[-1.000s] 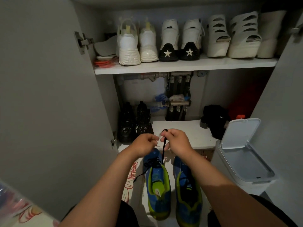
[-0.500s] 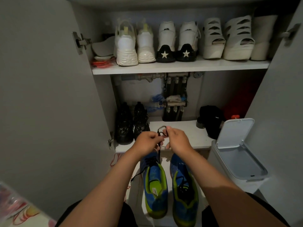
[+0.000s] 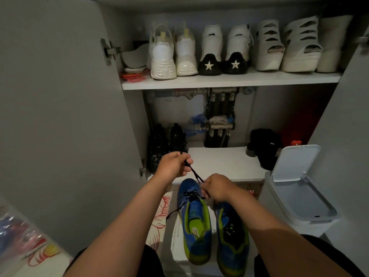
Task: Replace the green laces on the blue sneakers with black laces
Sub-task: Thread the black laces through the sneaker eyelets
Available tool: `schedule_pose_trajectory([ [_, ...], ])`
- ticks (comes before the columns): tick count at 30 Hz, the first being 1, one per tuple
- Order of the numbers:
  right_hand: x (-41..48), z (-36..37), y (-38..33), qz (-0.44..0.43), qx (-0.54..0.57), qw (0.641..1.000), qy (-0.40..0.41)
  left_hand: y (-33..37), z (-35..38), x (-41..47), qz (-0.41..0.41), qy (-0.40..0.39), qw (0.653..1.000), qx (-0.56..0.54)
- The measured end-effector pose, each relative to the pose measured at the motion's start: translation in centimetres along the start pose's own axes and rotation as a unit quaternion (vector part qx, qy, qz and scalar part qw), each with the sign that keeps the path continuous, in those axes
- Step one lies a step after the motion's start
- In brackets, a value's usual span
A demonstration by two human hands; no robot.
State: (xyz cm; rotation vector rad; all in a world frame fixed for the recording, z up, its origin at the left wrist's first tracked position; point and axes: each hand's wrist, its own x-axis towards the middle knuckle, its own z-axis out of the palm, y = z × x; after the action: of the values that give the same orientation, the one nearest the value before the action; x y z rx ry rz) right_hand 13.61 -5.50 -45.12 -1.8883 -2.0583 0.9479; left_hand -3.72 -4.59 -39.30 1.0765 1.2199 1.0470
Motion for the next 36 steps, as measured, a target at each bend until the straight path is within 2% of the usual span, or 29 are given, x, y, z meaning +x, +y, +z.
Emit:
schedule_pose_trajectory([
  [2,0.0,-0.1,-0.1,0.006,-0.053,0.999,-0.012,0.1,-1.2,0.2,0.001,0.031,0.999,0.008],
  [5,0.2,0.0,-0.4,0.000,0.056,0.998,0.024,-0.4,-2.8,0.4,0.009,0.083,0.995,0.063],
  [7,0.0,0.0,-1.6,-0.046,0.131,0.990,0.030,-0.9,-4.0,0.4,0.000,0.119,0.976,0.183],
  [9,-0.3,-0.2,-2.9,-0.094,0.160,0.982,0.042,-1.3,-5.4,0.0,-0.033,0.130,0.903,0.408],
  [10,-0.5,-0.3,-3.3,-0.109,0.159,0.980,0.050,-1.6,-5.8,-0.3,-0.054,0.138,0.861,0.487],
  [11,-0.8,-0.3,-3.6,-0.119,0.155,0.979,0.054,-1.7,-6.0,-0.7,-0.061,0.140,0.839,0.523],
  [13,-1.4,-0.1,-4.0,-0.131,0.130,0.982,0.042,-1.7,-5.5,-1.4,0.020,0.131,0.854,0.503],
  [15,-2.1,0.2,-4.6,-0.141,0.120,0.982,0.037,-1.6,-4.5,-2.0,0.133,0.044,0.890,0.435],
  [16,-2.4,0.3,-4.8,-0.147,0.124,0.980,0.044,-1.6,-3.9,-2.4,0.145,-0.009,0.907,0.395],
  [18,-2.8,0.2,-5.1,-0.155,0.127,0.978,0.061,-1.9,-3.2,-2.9,0.110,-0.080,0.935,0.327],
  [21,-3.3,-0.1,-4.9,-0.141,0.126,0.981,0.047,-2.3,-3.1,-3.2,0.078,-0.090,0.946,0.301],
  [26,-3.6,-0.9,-3.9,-0.102,0.120,0.984,0.081,-2.2,-4.4,-3.6,0.124,-0.070,0.907,0.395],
  [30,-3.7,-1.6,-2.8,-0.063,0.111,0.987,0.096,-2.2,-6.0,-4.3,0.114,-0.052,0.891,0.437],
  [36,-3.6,-1.1,-1.4,0.066,-0.059,0.983,0.162,-2.8,-8.4,-4.7,0.059,-0.002,0.865,0.499],
])
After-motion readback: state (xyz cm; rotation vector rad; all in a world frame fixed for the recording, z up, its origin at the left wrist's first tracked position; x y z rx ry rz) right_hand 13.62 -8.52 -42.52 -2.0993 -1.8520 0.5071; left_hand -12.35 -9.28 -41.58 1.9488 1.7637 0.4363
